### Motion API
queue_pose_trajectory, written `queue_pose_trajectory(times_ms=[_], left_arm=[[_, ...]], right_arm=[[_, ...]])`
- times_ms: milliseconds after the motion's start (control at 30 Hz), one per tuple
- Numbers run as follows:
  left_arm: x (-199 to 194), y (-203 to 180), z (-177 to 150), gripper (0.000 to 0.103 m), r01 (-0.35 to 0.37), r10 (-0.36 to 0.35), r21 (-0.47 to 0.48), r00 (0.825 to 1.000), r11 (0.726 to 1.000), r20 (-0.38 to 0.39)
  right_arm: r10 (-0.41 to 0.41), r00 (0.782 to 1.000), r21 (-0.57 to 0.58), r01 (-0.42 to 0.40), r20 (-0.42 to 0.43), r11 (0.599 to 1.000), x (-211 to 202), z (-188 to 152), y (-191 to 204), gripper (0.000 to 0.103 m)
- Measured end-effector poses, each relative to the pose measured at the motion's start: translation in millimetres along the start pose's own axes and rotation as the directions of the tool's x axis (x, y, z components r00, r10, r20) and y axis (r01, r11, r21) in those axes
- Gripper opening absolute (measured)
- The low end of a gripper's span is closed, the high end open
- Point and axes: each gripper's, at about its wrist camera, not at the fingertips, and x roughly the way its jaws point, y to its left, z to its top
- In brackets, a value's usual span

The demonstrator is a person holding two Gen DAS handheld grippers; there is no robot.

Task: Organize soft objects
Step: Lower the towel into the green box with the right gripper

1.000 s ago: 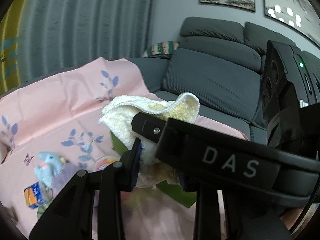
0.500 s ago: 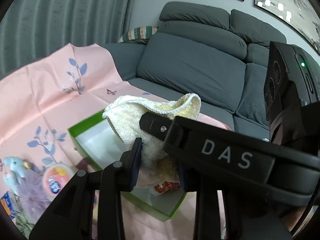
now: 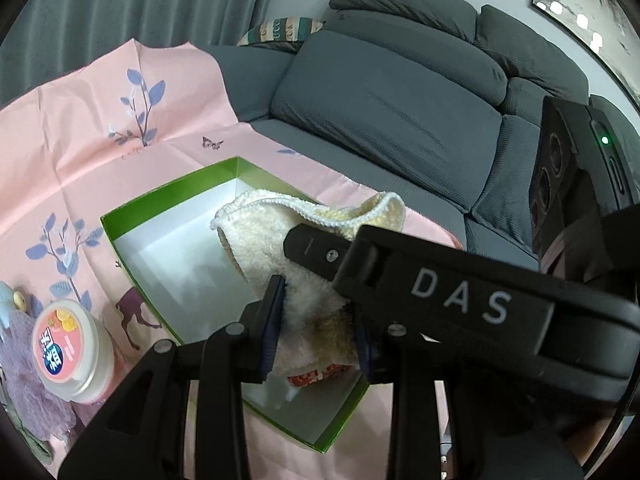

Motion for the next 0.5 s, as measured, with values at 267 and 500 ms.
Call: queue_pose_trajectory(times_ms=[267,500], left_arm=[[3.8,-0.5,-1.4,0.029,-0.012,0.011,-0.018,1.000,1.000,-0.015],[9.1,3.7,-2.7,0.030,-0.008,0.006,-0.037,0.999,0.999,-0.032]], right_arm=[[-0.003,1.000,0.033,0.004,-0.010,0.999,3.5,0.9,-7.7,0.039],[-0.014,1.000,0.052,0.015,-0.025,0.999,7.3,1.9,-9.1,0.040]])
